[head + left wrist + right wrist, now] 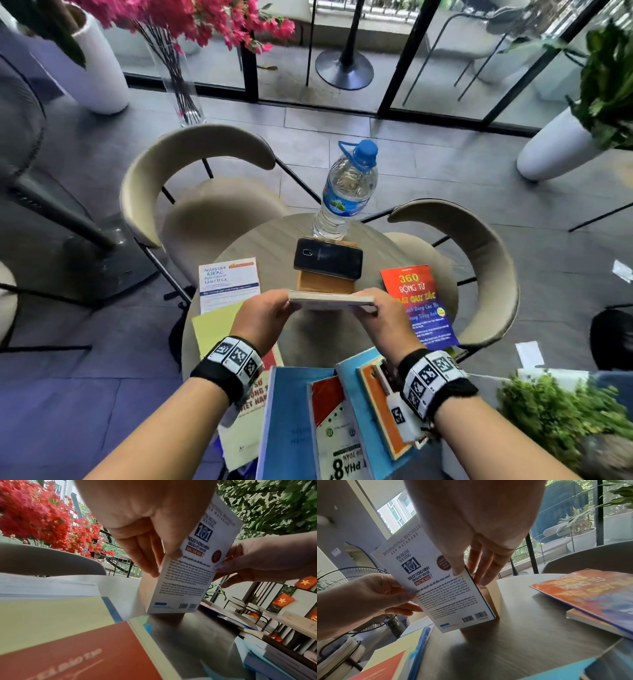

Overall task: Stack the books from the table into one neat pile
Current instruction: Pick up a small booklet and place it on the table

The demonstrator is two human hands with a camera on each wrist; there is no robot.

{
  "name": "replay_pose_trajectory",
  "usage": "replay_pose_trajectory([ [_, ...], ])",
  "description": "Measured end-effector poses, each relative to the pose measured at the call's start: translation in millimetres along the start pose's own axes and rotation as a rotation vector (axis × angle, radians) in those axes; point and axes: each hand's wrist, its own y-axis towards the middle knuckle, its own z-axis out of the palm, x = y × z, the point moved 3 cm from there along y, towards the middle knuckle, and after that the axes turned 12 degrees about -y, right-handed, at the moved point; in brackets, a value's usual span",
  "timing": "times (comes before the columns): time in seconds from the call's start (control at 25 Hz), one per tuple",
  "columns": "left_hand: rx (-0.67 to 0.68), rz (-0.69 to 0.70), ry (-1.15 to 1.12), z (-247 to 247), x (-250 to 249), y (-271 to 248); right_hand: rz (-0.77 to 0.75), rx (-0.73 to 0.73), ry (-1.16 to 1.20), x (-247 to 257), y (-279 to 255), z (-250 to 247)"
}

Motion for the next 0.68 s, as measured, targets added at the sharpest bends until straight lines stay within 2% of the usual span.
replay_pose_trajectory([
  [0.2, -0.013, 0.039, -0.034, 16.0, -3.6, 18.7, 0.018, -0.039, 0.017, -13.6, 4.0, -3.0],
  [0.4, -0.038, 0.002, -0.075, 15.7, -3.5, 29.1, 0.044, -0.07, -0.006, -20.7, 15.2, 5.6],
  [0.68, -0.047, 0.025, -0.128, 17.4, -2.0, 36.7, 0.015, -0.09, 0.025, -25.3, 25.4, 6.8],
])
